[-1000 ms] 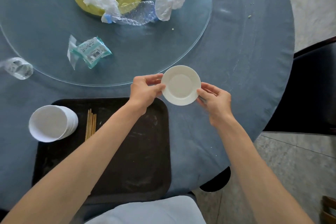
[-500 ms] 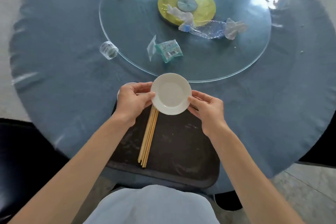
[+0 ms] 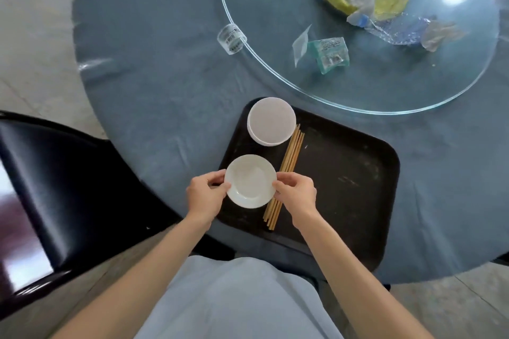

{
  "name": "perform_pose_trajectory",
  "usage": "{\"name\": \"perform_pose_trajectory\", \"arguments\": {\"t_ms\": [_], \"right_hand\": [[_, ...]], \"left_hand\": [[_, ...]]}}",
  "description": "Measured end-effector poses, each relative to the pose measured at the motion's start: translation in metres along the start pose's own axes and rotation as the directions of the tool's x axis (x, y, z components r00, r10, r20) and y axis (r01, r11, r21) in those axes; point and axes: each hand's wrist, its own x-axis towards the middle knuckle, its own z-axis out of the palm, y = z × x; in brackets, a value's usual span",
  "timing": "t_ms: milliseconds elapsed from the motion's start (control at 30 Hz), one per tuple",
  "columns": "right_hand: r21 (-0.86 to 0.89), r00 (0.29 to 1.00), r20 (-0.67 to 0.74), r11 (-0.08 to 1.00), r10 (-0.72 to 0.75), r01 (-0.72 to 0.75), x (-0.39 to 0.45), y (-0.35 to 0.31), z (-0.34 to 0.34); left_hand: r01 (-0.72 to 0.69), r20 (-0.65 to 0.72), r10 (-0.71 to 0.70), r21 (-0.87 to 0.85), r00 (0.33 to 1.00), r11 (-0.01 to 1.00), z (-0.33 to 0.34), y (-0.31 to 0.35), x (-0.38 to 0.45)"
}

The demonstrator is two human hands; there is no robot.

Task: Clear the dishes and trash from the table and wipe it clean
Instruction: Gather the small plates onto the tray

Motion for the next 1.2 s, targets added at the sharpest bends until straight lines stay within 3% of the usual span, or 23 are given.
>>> {"name": "perform_pose_trajectory", "arguments": {"t_ms": [267,367,500,600,667,800,933,1100,1200], "right_hand": [[-0.151,0.997,-0.078,0.988,-0.029,0.016,0.002,0.010,0.018],[-0.177,0.996,-0.083,0.984,-0.035,0.020,0.005,0.010,0.019],[-0.109,0.995,-0.087,0.992,0.056,-0.065,0.008,0.005,0.020],[-0.072,0.997,-0.029,0.994,0.075,-0.077,0.008,0.002,0.017],[-0.079,0.997,0.037,0.995,0.061,-0.058,0.007,-0.001,0.012],[-0.144,0.997,0.079,0.989,-0.012,0.023,0.010,-0.021,-0.012],[-0.157,0.982,-0.017,0.970,-0.189,0.184,0.031,-0.058,-0.056],[-0.220,0.927,-0.144,0.924,-0.347,0.312,0.093,-0.124,-0.117],[-0.333,0.898,-0.169,0.881,-0.407,0.337,0.143,-0.166,-0.137]], "left_hand": [[-0.032,-0.029,0.039,0.217,0.999,0.976,-0.003,-0.010,0.009],[0.077,-0.046,-0.073,0.081,0.996,0.994,-0.005,-0.003,0.008],[0.298,0.086,-0.286,-0.206,0.954,0.932,-0.009,0.004,0.008],[0.362,0.163,-0.338,-0.146,0.927,0.921,-0.015,0.008,0.010],[0.356,0.195,-0.348,-0.007,0.917,0.935,-0.018,0.014,0.015],[0.205,0.220,-0.251,0.214,0.943,0.955,-0.024,0.056,0.024],[-0.136,0.179,0.076,0.352,0.981,0.926,-0.014,0.142,0.051],[-0.429,0.196,0.381,0.433,0.903,0.793,0.058,0.245,0.110],[-0.544,0.268,0.477,0.496,0.837,0.677,0.123,0.280,0.142]]}}
